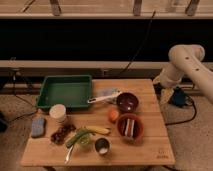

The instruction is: Wipe tray with brush

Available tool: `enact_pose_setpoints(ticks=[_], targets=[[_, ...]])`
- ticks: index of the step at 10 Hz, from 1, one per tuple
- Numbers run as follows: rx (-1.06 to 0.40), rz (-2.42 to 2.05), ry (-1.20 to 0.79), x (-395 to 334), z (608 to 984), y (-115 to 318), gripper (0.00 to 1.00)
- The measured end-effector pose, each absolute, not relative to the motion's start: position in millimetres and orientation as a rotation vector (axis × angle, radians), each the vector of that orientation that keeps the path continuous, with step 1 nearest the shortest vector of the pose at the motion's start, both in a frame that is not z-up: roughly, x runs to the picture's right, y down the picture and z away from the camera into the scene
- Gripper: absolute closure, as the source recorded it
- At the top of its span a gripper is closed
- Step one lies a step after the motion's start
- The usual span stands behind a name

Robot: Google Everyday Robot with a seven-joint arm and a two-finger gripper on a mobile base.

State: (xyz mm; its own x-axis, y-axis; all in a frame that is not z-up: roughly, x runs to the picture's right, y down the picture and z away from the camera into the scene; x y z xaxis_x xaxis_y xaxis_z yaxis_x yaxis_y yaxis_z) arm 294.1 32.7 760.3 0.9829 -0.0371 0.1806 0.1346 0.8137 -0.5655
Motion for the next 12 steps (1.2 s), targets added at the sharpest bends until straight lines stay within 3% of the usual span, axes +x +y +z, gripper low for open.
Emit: enact_pose_setpoints(ticks=[5, 12], targets=[[-0.605, -0.221, -0.167, 245, 763, 44, 0.26], [-0.653, -0.433, -0.232, 66, 812, 48, 0.26]])
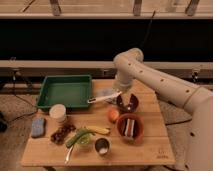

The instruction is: Wipe tray with brush

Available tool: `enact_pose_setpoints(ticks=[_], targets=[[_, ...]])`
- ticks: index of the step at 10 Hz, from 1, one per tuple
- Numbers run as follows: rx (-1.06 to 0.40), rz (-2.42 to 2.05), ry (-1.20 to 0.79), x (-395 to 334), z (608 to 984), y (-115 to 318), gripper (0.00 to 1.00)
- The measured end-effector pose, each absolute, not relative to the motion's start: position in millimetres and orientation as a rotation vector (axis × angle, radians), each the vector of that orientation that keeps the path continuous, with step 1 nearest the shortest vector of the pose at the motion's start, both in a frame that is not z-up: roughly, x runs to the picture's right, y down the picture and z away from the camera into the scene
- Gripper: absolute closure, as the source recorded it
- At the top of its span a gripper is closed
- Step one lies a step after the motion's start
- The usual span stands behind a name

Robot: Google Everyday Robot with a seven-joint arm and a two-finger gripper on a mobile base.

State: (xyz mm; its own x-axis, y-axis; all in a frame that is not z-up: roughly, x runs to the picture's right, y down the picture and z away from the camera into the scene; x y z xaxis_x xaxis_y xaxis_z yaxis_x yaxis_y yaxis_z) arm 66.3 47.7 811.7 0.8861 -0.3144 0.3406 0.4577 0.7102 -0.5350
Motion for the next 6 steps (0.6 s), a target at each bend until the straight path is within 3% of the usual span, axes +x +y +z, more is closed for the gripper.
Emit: enact_pose_setpoints(ticks=[6], targets=[[-0.713, -0.502, -0.300, 9, 875, 68, 0.26]])
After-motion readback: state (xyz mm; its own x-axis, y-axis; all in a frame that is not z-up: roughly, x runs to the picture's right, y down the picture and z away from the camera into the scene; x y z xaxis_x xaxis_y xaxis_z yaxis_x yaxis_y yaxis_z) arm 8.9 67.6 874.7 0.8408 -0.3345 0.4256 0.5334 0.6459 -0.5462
